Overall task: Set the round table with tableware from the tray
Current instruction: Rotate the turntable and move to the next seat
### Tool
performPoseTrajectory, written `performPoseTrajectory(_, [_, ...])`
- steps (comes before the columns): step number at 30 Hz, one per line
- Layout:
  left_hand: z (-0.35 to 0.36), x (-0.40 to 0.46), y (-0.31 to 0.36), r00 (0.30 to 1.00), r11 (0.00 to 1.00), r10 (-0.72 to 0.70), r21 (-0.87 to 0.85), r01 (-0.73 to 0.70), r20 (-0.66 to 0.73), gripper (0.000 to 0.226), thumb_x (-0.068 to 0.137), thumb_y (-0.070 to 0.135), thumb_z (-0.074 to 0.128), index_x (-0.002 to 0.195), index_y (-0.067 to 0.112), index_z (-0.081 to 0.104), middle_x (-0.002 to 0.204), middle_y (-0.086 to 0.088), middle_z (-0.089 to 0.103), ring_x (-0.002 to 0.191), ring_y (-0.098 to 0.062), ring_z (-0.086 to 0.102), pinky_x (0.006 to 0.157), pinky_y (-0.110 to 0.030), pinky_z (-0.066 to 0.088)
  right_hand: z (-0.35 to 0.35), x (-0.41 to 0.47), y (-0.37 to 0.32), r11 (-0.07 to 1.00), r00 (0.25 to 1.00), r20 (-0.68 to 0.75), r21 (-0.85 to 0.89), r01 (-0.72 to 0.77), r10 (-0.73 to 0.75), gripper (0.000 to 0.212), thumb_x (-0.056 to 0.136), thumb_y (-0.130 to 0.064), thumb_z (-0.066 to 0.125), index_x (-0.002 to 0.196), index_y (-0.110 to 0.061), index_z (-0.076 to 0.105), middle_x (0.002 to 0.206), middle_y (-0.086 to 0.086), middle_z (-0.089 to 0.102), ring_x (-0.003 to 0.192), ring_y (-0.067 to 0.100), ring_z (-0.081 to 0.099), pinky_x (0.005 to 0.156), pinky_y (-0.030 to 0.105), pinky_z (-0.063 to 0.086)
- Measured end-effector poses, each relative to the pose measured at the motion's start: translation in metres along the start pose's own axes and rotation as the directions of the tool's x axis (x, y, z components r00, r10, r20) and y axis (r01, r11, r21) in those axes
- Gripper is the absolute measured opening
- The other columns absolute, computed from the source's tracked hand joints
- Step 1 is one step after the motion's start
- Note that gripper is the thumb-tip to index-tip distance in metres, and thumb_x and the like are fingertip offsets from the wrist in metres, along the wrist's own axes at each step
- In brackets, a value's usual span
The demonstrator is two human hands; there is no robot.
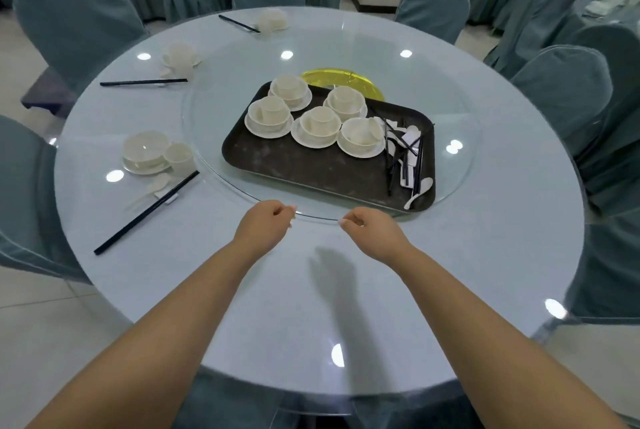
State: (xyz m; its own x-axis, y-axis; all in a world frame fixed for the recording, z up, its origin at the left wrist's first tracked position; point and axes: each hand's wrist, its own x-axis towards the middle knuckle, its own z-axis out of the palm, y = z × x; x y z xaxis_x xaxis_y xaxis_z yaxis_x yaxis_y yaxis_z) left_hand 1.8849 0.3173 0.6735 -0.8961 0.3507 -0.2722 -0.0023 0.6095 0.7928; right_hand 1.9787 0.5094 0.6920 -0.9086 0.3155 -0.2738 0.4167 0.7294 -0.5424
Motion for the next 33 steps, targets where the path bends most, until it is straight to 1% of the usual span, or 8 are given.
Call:
performPoseTrajectory(8, [-0.006, 0.026, -0.009, 0.998, 0.999, -0.013, 0.044, 0.010, 0.062, 0.043, 0.096, 0.043, 0.049, 0.093, 0.004, 0.068, 0.084, 0.003, 0.069, 0.087, -0.021, 0.065, 0.084, -0.041, 0.053, 0.005, 0.024, -0.003, 0.995, 0.996, -0.015, 0.060, -0.083, 0.084, 0.029, 0.097, -0.040, 0.051, 0.105, -0.018, 0.067, 0.106, -0.002, 0.067, 0.102, 0.019, 0.060, 0.089, 0.034, 0.048])
performPoseTrajectory(13, [-0.004, 0.034, -0.012, 0.996, 0.998, -0.032, 0.061, 0.026, 0.087, 0.043, 0.097, 0.043, 0.048, 0.094, 0.005, 0.068, 0.088, 0.000, 0.069, 0.089, -0.021, 0.065, 0.087, -0.040, 0.052, 0.008, 0.040, 0.004, 0.962, 0.986, -0.024, 0.225, -0.156, 0.166, 0.022, 0.095, -0.036, 0.054, 0.090, -0.017, 0.064, 0.095, 0.003, 0.068, 0.095, 0.023, 0.065, 0.086, 0.038, 0.049])
performPoseTrajectory(17, [-0.002, 0.041, -0.010, 0.996, 0.997, -0.047, 0.057, 0.043, 0.082, 0.041, 0.097, 0.042, 0.049, 0.094, 0.005, 0.068, 0.090, -0.003, 0.069, 0.091, -0.022, 0.064, 0.087, -0.040, 0.051, 0.009, 0.064, 0.009, 0.903, 0.972, -0.031, 0.377, -0.205, 0.233, 0.028, 0.094, -0.032, 0.056, 0.092, -0.006, 0.066, 0.092, 0.009, 0.068, 0.095, 0.032, 0.065, 0.089, 0.045, 0.051])
performPoseTrajectory(20, [-0.002, 0.051, -0.007, 0.998, 0.996, -0.039, 0.077, 0.034, 0.059, 0.041, 0.097, 0.039, 0.049, 0.095, 0.002, 0.067, 0.093, -0.010, 0.069, 0.093, -0.027, 0.064, 0.086, -0.041, 0.050, 0.009, 0.086, 0.015, 0.883, 0.967, -0.030, 0.414, -0.220, 0.255, 0.029, 0.092, -0.030, 0.057, 0.091, -0.003, 0.065, 0.081, 0.003, 0.064, 0.087, 0.030, 0.065, 0.085, 0.042, 0.052])
performPoseTrajectory(23, [-0.001, 0.065, 0.000, 0.999, 0.996, -0.033, 0.087, 0.030, 0.027, 0.042, 0.096, 0.039, 0.049, 0.090, 0.000, 0.065, 0.092, -0.016, 0.067, 0.094, -0.033, 0.063, 0.081, -0.039, 0.049, 0.009, 0.113, 0.023, 0.855, 0.958, -0.024, 0.459, -0.243, 0.285, 0.024, 0.091, -0.028, 0.058, 0.081, -0.007, 0.062, 0.076, 0.006, 0.061, 0.076, 0.025, 0.057, 0.078, 0.042, 0.050])
performPoseTrajectory(26, [0.002, 0.081, 0.009, 0.999, 0.994, -0.046, 0.104, 0.045, 0.014, 0.047, 0.097, 0.042, 0.047, 0.094, -0.001, 0.066, 0.096, -0.018, 0.068, 0.094, -0.032, 0.063, 0.083, -0.041, 0.050, 0.006, 0.141, 0.031, 0.765, 0.931, 0.003, 0.568, -0.302, 0.365, 0.023, 0.094, -0.026, 0.057, 0.075, -0.014, 0.055, 0.081, 0.011, 0.064, 0.068, 0.023, 0.058, 0.078, 0.043, 0.054])
performPoseTrajectory(30, [0.010, 0.100, 0.018, 0.995, 0.992, -0.101, 0.075, 0.101, -0.002, 0.044, 0.097, 0.046, 0.047, 0.096, 0.006, 0.067, 0.095, -0.010, 0.069, 0.090, -0.024, 0.064, 0.084, -0.041, 0.052, 0.000, 0.183, 0.042, 0.522, 0.863, 0.153, 0.741, -0.423, 0.482, 0.018, 0.099, -0.021, 0.049, 0.107, -0.005, 0.053, 0.099, 0.018, 0.065, 0.079, 0.027, 0.064, 0.073, 0.035, 0.055])
performPoseTrajectory(33, [0.018, 0.112, 0.021, 0.989, 0.987, -0.147, 0.067, 0.147, -0.005, 0.040, 0.097, 0.045, 0.047, 0.093, 0.010, 0.065, 0.091, -0.007, 0.067, 0.087, -0.020, 0.063, 0.080, -0.035, 0.051, -0.002, 0.212, 0.045, 0.332, 0.785, 0.292, 0.785, -0.523, 0.546, 0.032, 0.102, -0.009, 0.033, 0.127, 0.009, 0.043, 0.128, 0.023, 0.058, 0.104, 0.033, 0.062, 0.088, 0.034, 0.052])
